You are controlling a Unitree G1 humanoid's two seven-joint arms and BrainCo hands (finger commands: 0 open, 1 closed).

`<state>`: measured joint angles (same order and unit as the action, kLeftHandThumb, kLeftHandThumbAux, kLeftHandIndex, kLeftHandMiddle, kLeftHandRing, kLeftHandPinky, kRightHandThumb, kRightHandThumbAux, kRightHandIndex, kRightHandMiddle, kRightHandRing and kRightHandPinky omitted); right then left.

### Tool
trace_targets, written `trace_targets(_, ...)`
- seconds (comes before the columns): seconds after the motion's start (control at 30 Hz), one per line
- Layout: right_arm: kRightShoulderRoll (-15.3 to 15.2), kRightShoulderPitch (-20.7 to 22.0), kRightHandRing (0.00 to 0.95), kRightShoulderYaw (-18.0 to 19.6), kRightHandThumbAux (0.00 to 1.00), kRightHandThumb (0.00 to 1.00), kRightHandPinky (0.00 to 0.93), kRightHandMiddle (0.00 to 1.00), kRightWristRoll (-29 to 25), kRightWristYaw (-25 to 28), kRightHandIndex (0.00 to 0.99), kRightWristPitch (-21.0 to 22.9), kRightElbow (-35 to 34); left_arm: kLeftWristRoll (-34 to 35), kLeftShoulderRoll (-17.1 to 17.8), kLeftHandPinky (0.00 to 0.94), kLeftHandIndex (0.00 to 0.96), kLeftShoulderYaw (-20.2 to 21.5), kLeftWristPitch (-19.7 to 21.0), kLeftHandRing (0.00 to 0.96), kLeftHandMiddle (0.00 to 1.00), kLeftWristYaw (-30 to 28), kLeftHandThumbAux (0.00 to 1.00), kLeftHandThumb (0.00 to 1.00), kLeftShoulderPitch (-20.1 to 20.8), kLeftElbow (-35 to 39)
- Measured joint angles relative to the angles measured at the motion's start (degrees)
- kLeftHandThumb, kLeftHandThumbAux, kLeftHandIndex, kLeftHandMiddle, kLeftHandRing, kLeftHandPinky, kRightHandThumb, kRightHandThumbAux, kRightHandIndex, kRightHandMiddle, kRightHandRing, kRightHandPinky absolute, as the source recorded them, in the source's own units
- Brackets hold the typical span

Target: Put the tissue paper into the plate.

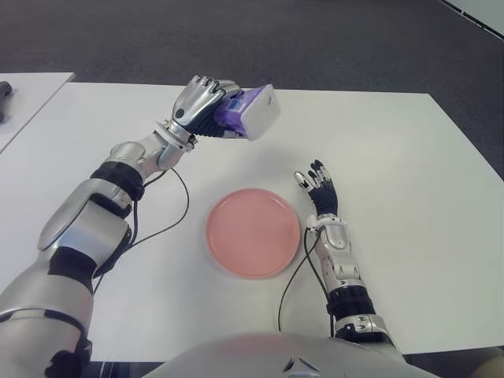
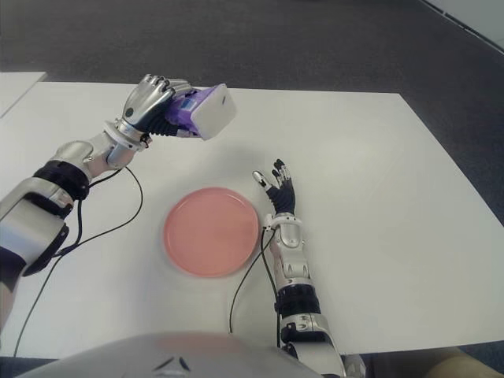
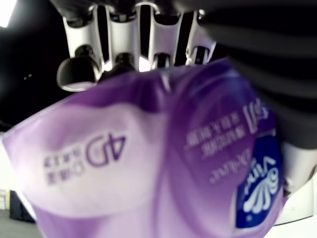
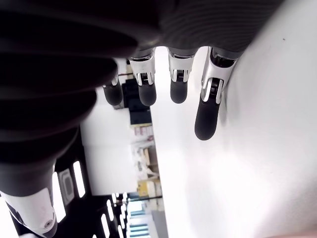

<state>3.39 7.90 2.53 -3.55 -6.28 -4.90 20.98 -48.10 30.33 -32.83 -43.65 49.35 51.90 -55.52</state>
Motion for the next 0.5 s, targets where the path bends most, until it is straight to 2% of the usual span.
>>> trace_targets(0.37,-0.03,0.82,0.000,0.53,0.660,0.204,0.009,0.000,-0.06,0.21,0.000,-0.61,1.13,0.95,0.02,0.848,0.401,3.05,-2.45,0.851,0.536,-4.89,0.668,0.852,-5.38,9.99)
trace_targets(0.5,-0.04,1.11,0.000,0.66,0.660,0.204,0.009,0.000,-0.07,0.42,0.000,-0.67,1.42,2.78,1.18,0.846,0.401,5.14,-4.65,0.852,0.537,-9.37,0.668,0.853,-8.59,17.59)
